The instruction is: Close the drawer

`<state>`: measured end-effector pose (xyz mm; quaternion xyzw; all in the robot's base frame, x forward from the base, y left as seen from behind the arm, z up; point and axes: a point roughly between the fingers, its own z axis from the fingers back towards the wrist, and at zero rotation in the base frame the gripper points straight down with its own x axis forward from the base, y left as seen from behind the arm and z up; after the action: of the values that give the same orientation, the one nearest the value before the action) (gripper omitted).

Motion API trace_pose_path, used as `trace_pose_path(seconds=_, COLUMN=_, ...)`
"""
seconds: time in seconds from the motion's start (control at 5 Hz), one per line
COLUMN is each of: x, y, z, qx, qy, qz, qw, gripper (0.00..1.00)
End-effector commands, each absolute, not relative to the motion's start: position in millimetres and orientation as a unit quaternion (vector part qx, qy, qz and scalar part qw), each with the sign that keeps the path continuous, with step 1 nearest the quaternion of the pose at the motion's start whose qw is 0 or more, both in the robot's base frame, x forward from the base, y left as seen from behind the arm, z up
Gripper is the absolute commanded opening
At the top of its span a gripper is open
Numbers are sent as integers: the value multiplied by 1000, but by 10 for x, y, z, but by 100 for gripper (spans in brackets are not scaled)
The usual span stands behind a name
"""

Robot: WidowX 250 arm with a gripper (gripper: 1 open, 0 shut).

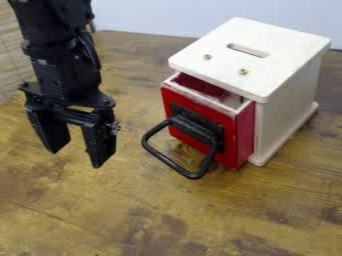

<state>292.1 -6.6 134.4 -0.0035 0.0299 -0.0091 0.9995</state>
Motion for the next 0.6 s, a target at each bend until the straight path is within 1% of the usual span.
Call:
trace_pose_path(seconds=0.0, x=2981, y=-39, z=1248, qx=-7, qy=34, qz=18, qw=999, gripper=100)
trace_pose_path(seconds=0.2, x=3075, y=-133, z=1155, qx=-9, qy=26, qz=42, qw=999, gripper=100)
trace_pose_path(seconds=0.4, x=3133, y=-172, z=1125, qx=-11, qy=26, qz=60, qw=998, gripper=100)
